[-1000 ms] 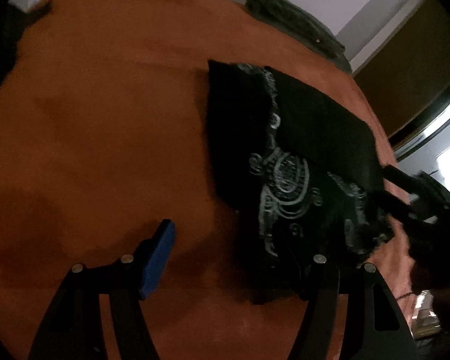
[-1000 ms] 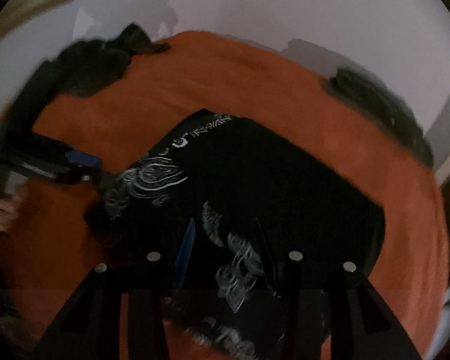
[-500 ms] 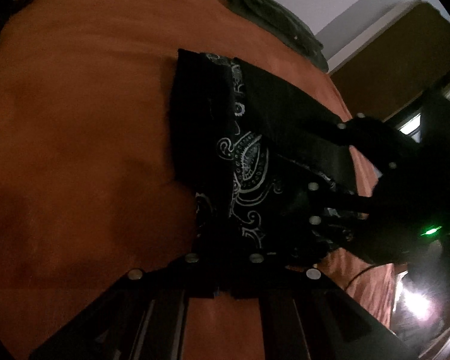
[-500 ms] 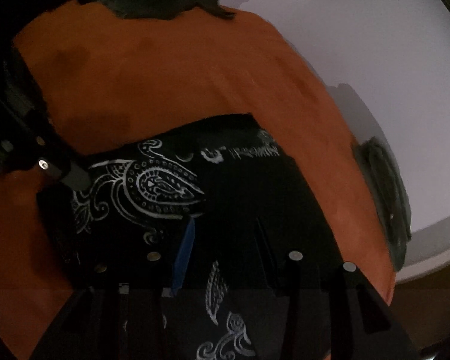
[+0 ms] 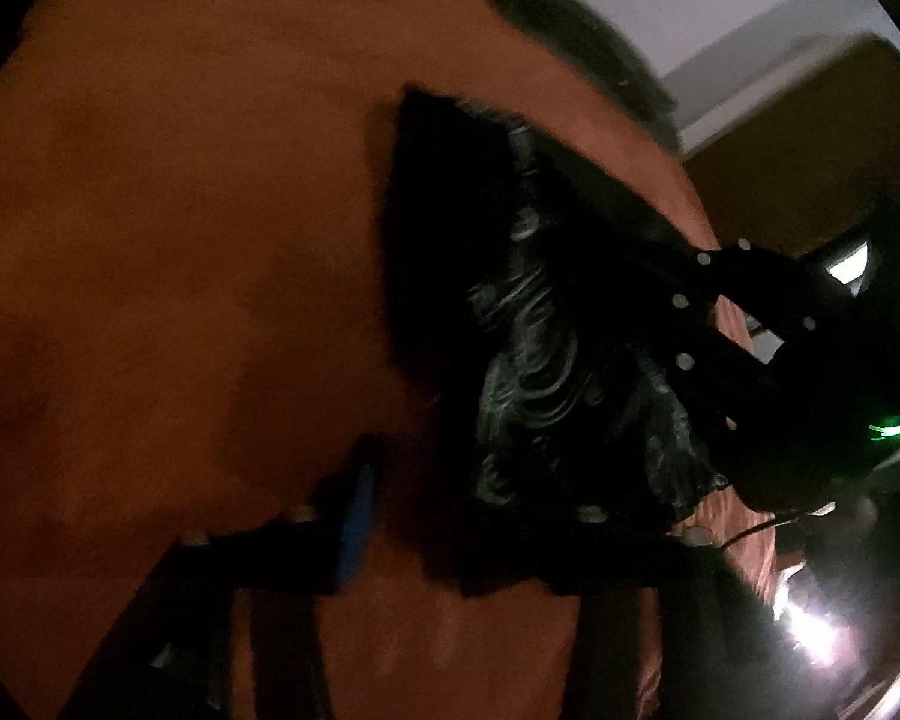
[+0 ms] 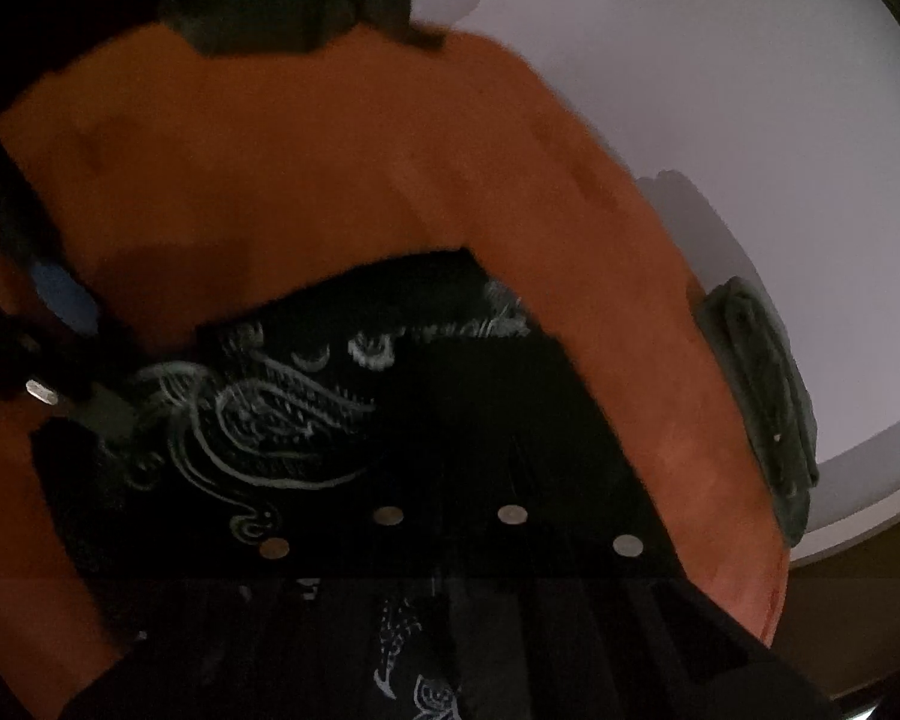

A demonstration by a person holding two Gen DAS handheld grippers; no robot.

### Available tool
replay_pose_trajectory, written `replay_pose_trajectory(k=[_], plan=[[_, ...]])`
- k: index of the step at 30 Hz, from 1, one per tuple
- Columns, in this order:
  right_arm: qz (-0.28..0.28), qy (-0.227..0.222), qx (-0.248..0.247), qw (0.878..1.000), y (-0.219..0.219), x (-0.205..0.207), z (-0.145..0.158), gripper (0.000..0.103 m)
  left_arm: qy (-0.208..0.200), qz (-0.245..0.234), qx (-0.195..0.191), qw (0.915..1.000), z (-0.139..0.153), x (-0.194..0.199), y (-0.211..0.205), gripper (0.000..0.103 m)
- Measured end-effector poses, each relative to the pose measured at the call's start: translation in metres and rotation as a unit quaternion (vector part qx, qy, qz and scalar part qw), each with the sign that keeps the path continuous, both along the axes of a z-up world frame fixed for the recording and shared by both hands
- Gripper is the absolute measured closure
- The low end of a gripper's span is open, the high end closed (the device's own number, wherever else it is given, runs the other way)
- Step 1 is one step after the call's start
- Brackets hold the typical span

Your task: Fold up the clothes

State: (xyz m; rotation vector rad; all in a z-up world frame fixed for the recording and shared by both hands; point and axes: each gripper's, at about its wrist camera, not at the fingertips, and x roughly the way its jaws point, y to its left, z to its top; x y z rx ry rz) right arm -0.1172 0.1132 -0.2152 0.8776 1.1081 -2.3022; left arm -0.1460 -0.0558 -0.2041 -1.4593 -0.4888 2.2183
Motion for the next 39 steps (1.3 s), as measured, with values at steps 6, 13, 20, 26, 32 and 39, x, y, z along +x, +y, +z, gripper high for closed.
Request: replay_pose_trajectory(k=[6, 13, 20, 26, 32, 39], plan=[[-0.001, -0.007, -0.069, 0.998, 0.004, 0.026, 0.035, 0.101, 0.033, 0.003, -0.008, 0.9994, 0.016, 0.024, -0.009, 0.099], [-0.002, -0.053, -0.021, 0.998, -0.002, 0.023, -0.011, 0.099, -0.032, 0.007, 0.004, 0.9995, -0.007, 0.004, -0.004, 0.085], [-0.024, -0.075, -0.017, 0.997, 0.000, 0.017, -0.017, 0.069, 0.026, 0.031, -0.014, 0.9991, 0.035, -0.007, -0.030, 0.055], [-0.061, -0.075, -0.078, 0.992, 0.032, 0.050, 0.016, 0.044, 0.031, 0.004, -0.008, 0.9995, 0.034, -0.041, -0.022, 0.054], [-0.159, -0.043, -0.041, 0.985, 0.104, 0.102, 0.003, 0.044, 0.041, -0.039, -0.013, 0.9983, 0.044, -0.049, 0.025, 0.054], [-0.287, -0.001, -0.066, 0.956, 0.172, 0.107, 0.008, 0.044, 0.028, -0.063, -0.032, 0.9971, 0.029, -0.052, 0.077, 0.047]])
